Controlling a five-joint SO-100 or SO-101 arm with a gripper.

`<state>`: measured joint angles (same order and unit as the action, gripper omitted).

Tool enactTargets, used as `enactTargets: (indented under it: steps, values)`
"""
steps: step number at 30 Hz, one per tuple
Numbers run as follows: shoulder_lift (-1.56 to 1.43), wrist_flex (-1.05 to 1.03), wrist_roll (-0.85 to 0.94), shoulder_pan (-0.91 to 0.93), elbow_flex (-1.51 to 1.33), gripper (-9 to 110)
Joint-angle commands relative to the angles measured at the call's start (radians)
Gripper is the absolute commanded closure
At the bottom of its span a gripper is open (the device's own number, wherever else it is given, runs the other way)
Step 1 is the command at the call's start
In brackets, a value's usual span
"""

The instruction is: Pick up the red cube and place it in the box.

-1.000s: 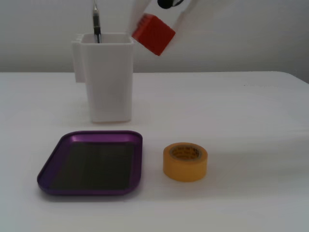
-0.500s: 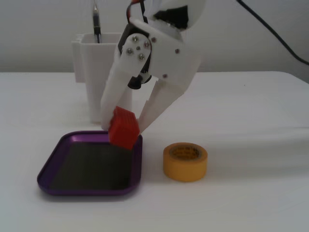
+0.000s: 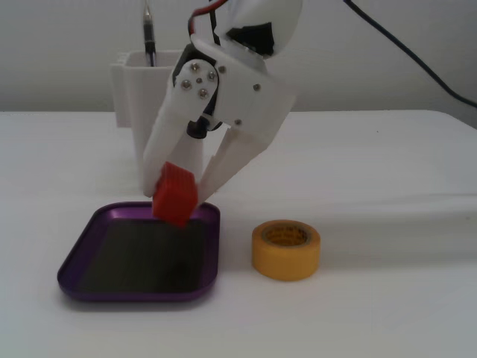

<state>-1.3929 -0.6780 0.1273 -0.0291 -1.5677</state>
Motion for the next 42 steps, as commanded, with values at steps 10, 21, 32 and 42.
enactTargets:
  steps: [10,21,32,42]
  values:
    - [0.029,0.011,-0.006,0.020,0.049,93]
    - [-0.109,-0.370,-0.083,0.012,0.351,82]
    - [-0.471,-0.816,-0.083,0.011,0.502,81]
    - [-0.870,-0.792,-0.089,0.025,-0.029,82]
